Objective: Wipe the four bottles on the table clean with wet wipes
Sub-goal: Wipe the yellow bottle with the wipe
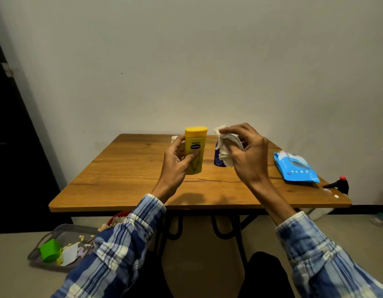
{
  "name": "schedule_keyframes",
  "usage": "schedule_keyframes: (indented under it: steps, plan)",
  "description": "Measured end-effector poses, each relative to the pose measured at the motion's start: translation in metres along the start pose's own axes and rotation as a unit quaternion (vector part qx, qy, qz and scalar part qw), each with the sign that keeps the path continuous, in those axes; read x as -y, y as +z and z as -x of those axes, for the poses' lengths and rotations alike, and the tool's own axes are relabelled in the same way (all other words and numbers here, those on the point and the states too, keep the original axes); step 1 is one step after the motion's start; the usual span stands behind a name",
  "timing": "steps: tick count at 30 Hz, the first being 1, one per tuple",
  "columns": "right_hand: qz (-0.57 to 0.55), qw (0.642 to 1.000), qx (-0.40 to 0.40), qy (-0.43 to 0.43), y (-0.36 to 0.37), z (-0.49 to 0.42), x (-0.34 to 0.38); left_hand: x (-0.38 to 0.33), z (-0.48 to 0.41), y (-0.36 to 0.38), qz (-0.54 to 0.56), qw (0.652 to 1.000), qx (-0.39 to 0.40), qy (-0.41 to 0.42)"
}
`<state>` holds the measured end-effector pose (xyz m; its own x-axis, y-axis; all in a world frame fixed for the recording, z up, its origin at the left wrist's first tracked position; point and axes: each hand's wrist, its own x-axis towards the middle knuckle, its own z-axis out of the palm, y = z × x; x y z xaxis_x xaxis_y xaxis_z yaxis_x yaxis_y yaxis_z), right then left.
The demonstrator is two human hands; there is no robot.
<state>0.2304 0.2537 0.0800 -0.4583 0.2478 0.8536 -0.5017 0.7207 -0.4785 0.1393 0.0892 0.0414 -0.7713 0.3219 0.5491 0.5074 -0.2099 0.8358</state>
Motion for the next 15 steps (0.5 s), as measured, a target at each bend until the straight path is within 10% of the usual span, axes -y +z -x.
schedule_keyframes:
  steps: [15]
  plan:
    - [-0.093, 0.989, 0.036, 0.106, 0.076, 0.013, -0.071, 0.074, -0.084, -0.094, -0.082, 0.985, -0.116, -0.098]
